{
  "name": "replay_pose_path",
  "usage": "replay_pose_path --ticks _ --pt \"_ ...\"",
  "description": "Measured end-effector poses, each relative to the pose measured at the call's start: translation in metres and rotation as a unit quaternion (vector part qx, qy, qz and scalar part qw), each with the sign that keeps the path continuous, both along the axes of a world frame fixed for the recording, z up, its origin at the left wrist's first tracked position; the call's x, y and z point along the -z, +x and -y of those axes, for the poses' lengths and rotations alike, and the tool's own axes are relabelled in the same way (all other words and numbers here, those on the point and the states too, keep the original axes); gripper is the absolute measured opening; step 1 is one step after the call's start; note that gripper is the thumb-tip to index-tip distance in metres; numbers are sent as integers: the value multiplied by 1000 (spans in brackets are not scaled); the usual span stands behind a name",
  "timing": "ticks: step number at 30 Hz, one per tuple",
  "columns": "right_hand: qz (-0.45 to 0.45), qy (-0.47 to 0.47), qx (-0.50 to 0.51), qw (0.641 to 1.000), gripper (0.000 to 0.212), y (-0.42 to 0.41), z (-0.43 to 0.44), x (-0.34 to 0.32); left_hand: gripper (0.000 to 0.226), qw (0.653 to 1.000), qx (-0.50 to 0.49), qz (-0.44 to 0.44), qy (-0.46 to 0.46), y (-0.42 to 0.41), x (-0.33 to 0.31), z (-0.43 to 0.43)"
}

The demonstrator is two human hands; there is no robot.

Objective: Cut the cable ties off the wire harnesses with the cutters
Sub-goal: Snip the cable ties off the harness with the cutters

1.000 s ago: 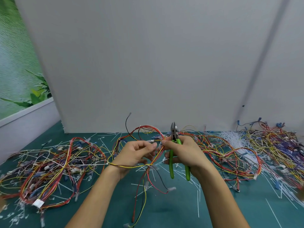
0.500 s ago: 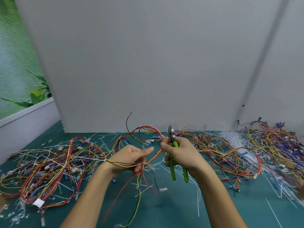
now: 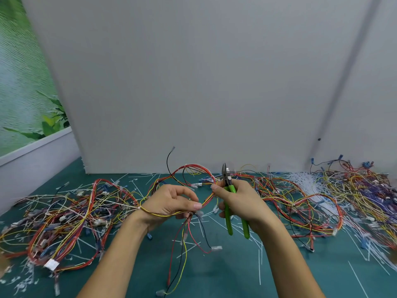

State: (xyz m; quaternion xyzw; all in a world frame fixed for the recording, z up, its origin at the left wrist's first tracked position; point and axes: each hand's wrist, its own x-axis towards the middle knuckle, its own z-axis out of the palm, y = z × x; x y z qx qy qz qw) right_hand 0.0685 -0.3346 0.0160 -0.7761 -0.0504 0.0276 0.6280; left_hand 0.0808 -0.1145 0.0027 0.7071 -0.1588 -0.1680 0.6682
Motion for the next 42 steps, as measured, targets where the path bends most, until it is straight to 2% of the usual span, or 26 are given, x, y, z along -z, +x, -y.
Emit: replay_pose_path --ticks 4,11,17,22,27,31,37,40,42 --pt "-2 -11 -35 999 18 -5 -4 -4 24 1000 -3 3 -24 1 3 5" --pt "-14 -65 -78 995 22 -13 -12 -7 34 997 -22 6 -74 5 5 6" --pt "-11 -48 -69 996 20 -10 -7 -7 38 997 -51 36 -41 2 3 9" --pt "-21 -20 -51 998 21 -6 -3 -5 20 995 -81 36 -40 2 2 10" --pt "-39 19 -18 999 20 -1 3 -3 22 996 -74 36 -33 1 -1 6" --pt "-54 12 -5 998 26 2 7 -2 20 992 -82 24 -89 5 -1 2" --pt "-58 11 11 998 30 4 10 0 16 966 -111 10 -232 15 2 -4" --pt "-57 28 20 998 29 4 11 -1 14 966 -139 11 -218 16 2 -6" --pt "-58 47 22 997 26 5 11 -2 17 976 -144 -8 -163 16 4 -7"
